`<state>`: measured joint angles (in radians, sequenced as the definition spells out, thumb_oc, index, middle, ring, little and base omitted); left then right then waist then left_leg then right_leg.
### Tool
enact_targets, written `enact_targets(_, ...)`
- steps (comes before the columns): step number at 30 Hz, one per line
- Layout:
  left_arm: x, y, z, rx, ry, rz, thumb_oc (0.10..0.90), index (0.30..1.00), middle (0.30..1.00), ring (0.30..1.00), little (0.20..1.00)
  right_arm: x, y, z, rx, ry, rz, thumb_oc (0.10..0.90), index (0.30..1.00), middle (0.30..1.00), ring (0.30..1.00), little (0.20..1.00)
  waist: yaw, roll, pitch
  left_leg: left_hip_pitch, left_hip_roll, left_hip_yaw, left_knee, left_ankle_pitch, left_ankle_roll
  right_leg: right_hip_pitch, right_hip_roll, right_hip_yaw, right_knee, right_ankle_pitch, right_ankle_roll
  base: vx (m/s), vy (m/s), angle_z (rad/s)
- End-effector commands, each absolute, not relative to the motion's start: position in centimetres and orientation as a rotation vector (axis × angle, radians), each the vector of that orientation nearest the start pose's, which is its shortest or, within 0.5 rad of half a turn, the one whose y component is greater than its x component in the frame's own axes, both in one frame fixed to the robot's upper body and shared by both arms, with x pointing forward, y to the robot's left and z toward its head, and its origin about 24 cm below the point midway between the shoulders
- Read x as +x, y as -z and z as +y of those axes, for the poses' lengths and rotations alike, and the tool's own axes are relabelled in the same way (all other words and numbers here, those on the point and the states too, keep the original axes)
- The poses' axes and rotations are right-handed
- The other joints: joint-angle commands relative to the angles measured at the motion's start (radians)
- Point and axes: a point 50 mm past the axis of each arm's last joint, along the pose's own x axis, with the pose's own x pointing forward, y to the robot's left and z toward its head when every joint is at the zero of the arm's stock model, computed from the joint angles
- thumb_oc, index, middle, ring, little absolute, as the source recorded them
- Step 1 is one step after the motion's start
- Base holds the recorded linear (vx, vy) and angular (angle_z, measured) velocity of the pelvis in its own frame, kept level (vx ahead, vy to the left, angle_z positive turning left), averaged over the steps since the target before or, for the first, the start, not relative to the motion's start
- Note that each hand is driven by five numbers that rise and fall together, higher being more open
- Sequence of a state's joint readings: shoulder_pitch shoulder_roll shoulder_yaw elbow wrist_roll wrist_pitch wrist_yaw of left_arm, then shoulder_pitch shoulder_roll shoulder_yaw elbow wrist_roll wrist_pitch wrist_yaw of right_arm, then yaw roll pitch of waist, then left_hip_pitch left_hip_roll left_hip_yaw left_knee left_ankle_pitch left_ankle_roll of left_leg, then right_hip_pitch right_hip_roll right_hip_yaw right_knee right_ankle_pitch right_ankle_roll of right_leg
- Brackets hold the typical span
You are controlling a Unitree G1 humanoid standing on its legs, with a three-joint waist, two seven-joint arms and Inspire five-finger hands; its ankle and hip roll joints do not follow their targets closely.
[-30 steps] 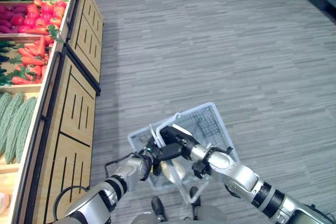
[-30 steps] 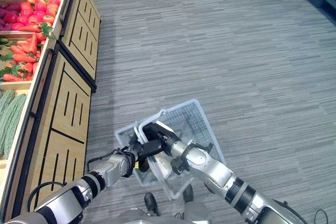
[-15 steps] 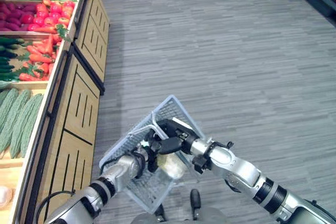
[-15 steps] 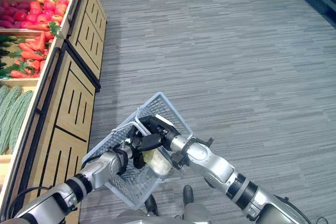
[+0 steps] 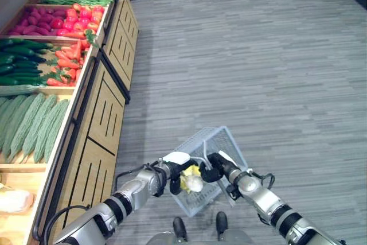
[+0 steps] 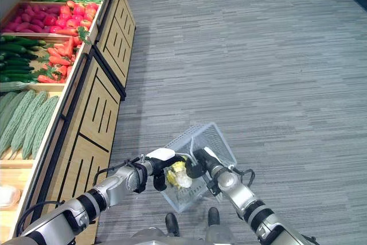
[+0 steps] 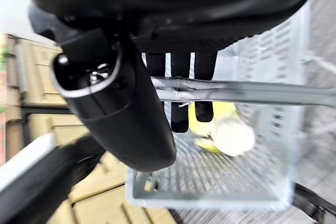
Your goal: Get the vegetables into the basket
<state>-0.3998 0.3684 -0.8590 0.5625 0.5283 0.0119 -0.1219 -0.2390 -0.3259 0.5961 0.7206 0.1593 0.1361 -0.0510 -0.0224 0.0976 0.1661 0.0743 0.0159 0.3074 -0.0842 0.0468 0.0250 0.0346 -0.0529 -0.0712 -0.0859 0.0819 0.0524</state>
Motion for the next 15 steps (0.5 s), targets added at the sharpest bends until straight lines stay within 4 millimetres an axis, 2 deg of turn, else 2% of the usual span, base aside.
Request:
enact_targets(1, 29.3, 1.0, 6.6, 1.224, 0.831, 0.027, 0.900, 1.000, 1.000, 1.000, 1.000, 26.6, 5.7, -12.3, -0.423, -0.363, 0.499, 0.400, 0.300, 0.300, 0.300, 0.300, -0.011, -0.035, -0.065, -0.014, 0.002, -0.017, 0.113, -0.145, -0.011, -0.034, -0.053, -0.044, 0.065, -0.068, 0.038, 0.00, 0.000, 0.00)
enact_targets(2, 28.9, 3.1, 7.4, 1.272, 0.839, 0.120, 0.900, 1.000, 1.000, 1.000, 1.000, 26.3, 6.5, -12.9, -0.469, -0.354, 0.535, 0.400, 0.300, 0.300, 0.300, 0.300, -0.016, -0.036, -0.066, -0.010, 0.001, -0.017, 0.109, -0.144, -0.011, -0.033, -0.053, -0.044, 0.066, -0.070, 0.038, 0.00, 0.000, 0.00)
enact_targets(3, 28.3, 5.0, 8.2, 1.301, 0.837, 0.220, 0.900, 1.000, 1.000, 1.000, 1.000, 26.1, 7.7, -14.4, -0.553, -0.314, 0.606, 0.400, 0.300, 0.300, 0.300, 0.300, -0.020, -0.037, -0.071, -0.005, 0.000, -0.014, 0.102, -0.143, -0.011, -0.033, -0.051, -0.040, 0.066, -0.070, 0.036, 0.00, 0.000, 0.00)
enact_targets(4, 28.3, 5.0, 8.2, 1.301, 0.837, 0.218, 0.900, 1.000, 1.000, 1.000, 1.000, 26.1, 7.7, -14.4, -0.554, -0.314, 0.604, 0.400, 0.300, 0.300, 0.300, 0.300, -0.019, -0.037, -0.071, -0.004, 0.000, -0.014, 0.101, -0.142, -0.011, -0.033, -0.051, -0.039, 0.066, -0.070, 0.036, 0.00, 0.000, 0.00)
enact_targets(5, 28.0, 6.0, 9.1, 1.296, 0.812, 0.287, 0.900, 1.000, 1.000, 1.000, 1.000, 25.6, 8.8, -16.0, -0.558, -0.241, 0.686, 0.400, 0.300, 0.300, 0.300, 0.300, -0.023, -0.038, -0.073, -0.002, 0.000, -0.015, 0.095, -0.140, -0.011, -0.035, -0.050, -0.038, 0.068, -0.072, 0.035, 0.02, 0.007, -0.06)
enact_targets(8, 27.4, 7.3, 11.3, 1.256, 0.746, 0.391, 0.900, 1.000, 1.000, 1.000, 1.000, 24.4, 9.9, -18.9, -0.625, -0.166, 0.774, 0.400, 0.300, 0.300, 0.300, 0.300, -0.019, -0.040, -0.077, -0.001, -0.002, -0.016, 0.086, -0.137, -0.012, -0.039, -0.050, -0.034, 0.068, -0.070, 0.034, 0.02, 0.008, -0.05)
enact_targets(9, 27.2, 7.6, 12.0, 1.228, 0.723, 0.419, 0.900, 1.000, 1.000, 1.000, 1.000, 24.0, 10.1, -19.7, -0.617, -0.127, 0.795, 0.400, 0.300, 0.300, 0.300, 0.300, -0.017, -0.040, -0.077, -0.002, -0.003, -0.017, 0.085, -0.136, -0.011, -0.039, -0.050, -0.033, 0.069, -0.071, 0.034, 0.01, 0.004, -0.03)
enact_targets(10, 27.2, 7.6, 12.0, 1.228, 0.723, 0.420, 0.900, 1.000, 1.000, 1.000, 1.000, 24.0, 10.1, -19.7, -0.617, -0.127, 0.794, 0.400, 0.300, 0.300, 0.300, 0.300, -0.017, -0.040, -0.078, -0.002, -0.003, -0.018, 0.085, -0.136, -0.011, -0.040, -0.050, -0.033, 0.069, -0.071, 0.034, 0.03, 0.007, -0.02)
enact_targets(11, 26.4, 8.4, 13.8, 1.202, 0.676, 0.496, 0.900, 1.000, 1.000, 1.000, 1.000, 22.7, 10.8, -21.8, -0.578, -0.051, 0.857, 0.400, 0.300, 0.300, 0.300, 0.300, -0.013, -0.041, -0.078, -0.002, -0.005, -0.023, 0.083, -0.135, -0.011, -0.039, -0.050, -0.037, 0.068, -0.072, 0.033, 0.04, 0.009, -0.01)
enact_targets(12, 25.9, 8.8, 14.6, 1.192, 0.669, 0.528, 0.900, 1.000, 1.000, 1.000, 1.000, 22.1, 10.9, -22.7, -0.583, -0.026, 0.872, 0.400, 0.300, 0.300, 0.300, 0.300, -0.012, -0.042, -0.077, -0.001, -0.006, -0.027, 0.082, -0.134, -0.011, -0.037, -0.050, -0.039, 0.068, -0.073, 0.034, 0.05, 0.012, 0.02)
enact_targets(14, 25.5, 9.1, 15.3, 1.181, 0.658, 0.554, 0.900, 1.000, 1.000, 1.000, 1.000, 21.7, 10.9, -23.3, -0.587, -0.012, 0.879, 0.400, 0.300, 0.300, 0.300, 0.300, -0.011, -0.042, -0.078, -0.001, -0.007, -0.030, 0.080, -0.133, -0.011, -0.036, -0.050, -0.041, 0.067, -0.073, 0.034, 0.01, 0.004, 0.02)
enact_targets(15, 24.8, 9.7, 16.5, 1.153, 0.621, 0.610, 0.900, 1.000, 1.000, 1.000, 1.000, 21.0, 11.1, -24.2, -0.577, 0.017, 0.900, 0.400, 0.300, 0.300, 0.300, 0.300, -0.010, -0.044, -0.075, 0.000, -0.007, -0.034, 0.081, -0.135, -0.010, -0.034, -0.051, -0.044, 0.070, -0.077, 0.034, 0.03, 0.005, 0.04)
